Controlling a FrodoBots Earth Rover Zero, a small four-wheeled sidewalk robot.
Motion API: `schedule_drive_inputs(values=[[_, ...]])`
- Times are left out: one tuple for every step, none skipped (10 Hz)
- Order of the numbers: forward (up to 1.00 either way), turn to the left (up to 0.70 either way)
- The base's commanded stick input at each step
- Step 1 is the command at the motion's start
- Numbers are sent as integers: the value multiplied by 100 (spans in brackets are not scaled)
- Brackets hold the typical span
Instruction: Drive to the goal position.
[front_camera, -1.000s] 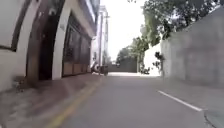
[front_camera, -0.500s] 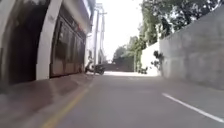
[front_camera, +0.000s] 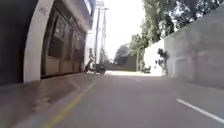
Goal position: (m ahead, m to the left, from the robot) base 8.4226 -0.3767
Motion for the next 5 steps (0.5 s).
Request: schedule_drive_inputs(values=[[100, 6], [100, 6], [100, 6], [100, 6], [100, 6]])
